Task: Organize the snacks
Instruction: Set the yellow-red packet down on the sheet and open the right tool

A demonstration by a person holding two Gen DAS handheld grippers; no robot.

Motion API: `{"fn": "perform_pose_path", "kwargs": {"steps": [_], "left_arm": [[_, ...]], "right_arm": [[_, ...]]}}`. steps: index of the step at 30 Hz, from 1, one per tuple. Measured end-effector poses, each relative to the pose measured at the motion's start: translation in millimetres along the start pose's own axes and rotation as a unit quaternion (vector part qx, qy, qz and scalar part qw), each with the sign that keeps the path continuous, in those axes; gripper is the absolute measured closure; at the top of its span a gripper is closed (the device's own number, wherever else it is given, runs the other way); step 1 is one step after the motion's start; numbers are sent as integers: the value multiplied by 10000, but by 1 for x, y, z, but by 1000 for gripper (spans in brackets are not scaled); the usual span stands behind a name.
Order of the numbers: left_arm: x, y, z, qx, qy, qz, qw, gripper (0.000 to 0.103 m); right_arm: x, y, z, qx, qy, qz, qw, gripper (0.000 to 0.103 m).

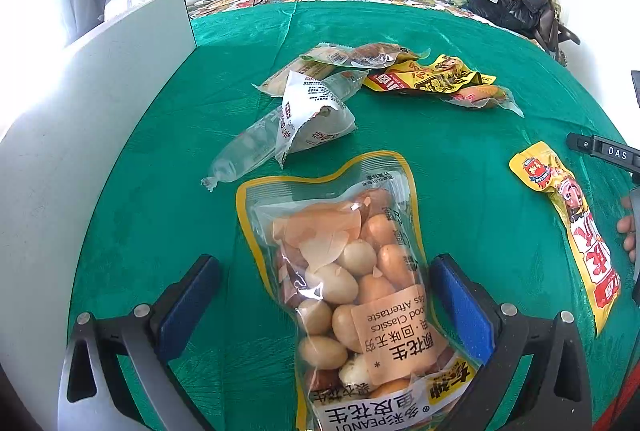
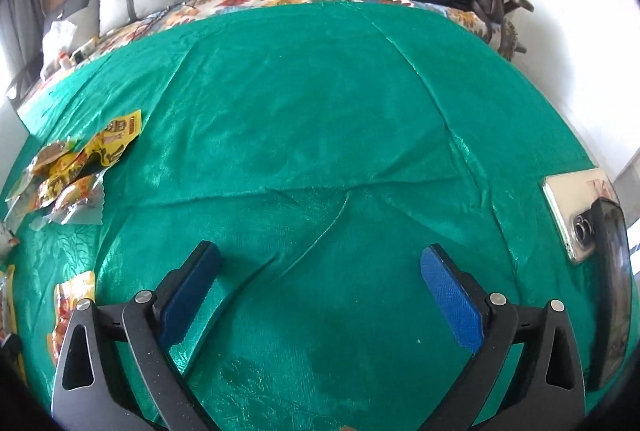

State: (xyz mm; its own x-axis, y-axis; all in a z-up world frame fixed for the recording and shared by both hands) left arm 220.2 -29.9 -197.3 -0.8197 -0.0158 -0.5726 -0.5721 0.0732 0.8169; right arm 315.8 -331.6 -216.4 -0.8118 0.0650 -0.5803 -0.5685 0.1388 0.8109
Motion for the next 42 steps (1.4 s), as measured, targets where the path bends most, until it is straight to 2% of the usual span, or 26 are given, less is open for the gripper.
{"fn": "perform_pose_path", "kwargs": {"steps": [42], "left_arm": [[0, 0, -2, -9, 4, 0, 10000, 0]], "right_arm": [[-1, 0, -1, 48, -69, 8, 10000, 1]]}}
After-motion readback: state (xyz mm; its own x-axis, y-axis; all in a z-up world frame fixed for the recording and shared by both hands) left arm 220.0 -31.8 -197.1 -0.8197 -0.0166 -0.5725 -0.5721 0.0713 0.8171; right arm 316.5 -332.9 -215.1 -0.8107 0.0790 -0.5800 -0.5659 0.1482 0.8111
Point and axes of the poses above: each gripper's, at about its wrist camera, not at the fingertips, and y roughly against the way its jaws point, z to its left, x to its underside, the point moved 8 cm from there along -y, roughly the way its jaws point, and after that the axes turned 6 degrees about y, right-handed, at the moved point
